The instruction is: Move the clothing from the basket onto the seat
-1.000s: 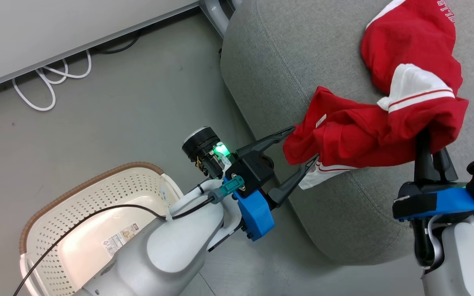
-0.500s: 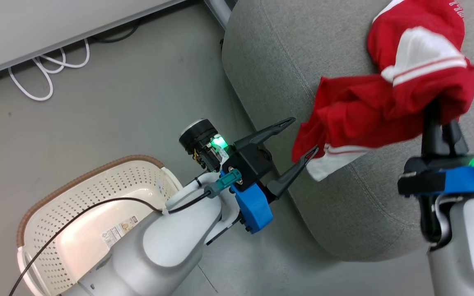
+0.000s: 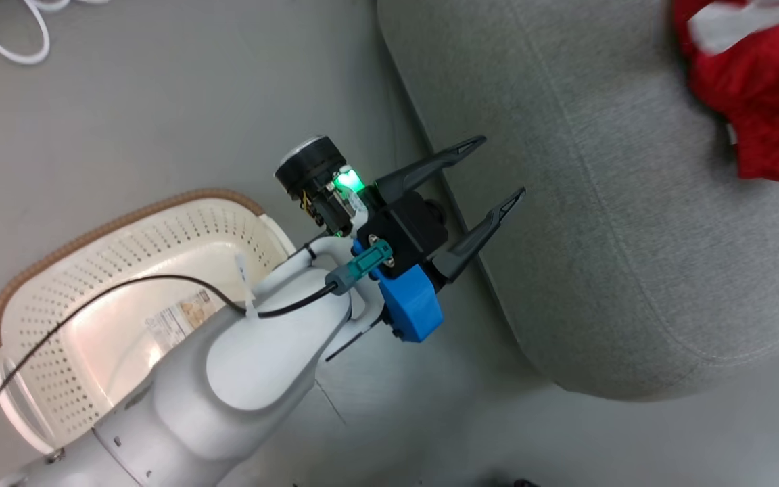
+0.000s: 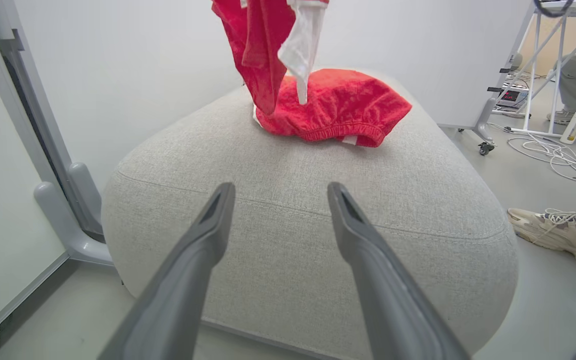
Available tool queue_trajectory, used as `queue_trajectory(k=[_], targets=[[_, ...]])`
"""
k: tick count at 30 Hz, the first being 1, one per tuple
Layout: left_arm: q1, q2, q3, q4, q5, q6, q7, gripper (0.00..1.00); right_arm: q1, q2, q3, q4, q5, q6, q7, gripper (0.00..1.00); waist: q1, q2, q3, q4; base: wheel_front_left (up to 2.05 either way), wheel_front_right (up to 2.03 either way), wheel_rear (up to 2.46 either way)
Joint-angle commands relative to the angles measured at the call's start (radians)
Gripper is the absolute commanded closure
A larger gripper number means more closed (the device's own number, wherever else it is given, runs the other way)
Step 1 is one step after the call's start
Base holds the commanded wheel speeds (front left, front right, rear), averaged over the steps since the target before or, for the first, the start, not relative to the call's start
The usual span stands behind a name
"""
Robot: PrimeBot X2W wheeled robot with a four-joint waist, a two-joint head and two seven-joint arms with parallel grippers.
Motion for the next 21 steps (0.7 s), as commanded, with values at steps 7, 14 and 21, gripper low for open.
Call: queue_trajectory(k=[7, 14, 21], targets=[[-0.089, 0.067, 0.010, -0.090, 0.028, 0.000, 0.063, 0.00, -0.109, -0.152, -0.179, 0.071, 0.017, 0.000, 0.000, 1.00, -0.0001, -0.0001, 0.209, 0.028, 0.00, 0.00, 0.00], [-0.133, 0.102, 0.002, -0.156, 0.046, -0.003, 0.109, 0.00, -0.122, -0.210, -0.232, 0.241, 0.022, 0.000, 0.000, 1.00, -0.0001, -0.0001, 0.296, 0.026, 0.00, 0.00, 0.00], [-0.132, 0.130, -0.001, -0.194, 0.044, 0.006, 0.129, 0.00, -0.102, -0.163, -0.210, 0.377, 0.006, 0.000, 0.000, 1.00, -0.0001, -0.0001, 0.330, 0.017, 0.00, 0.00, 0.00]])
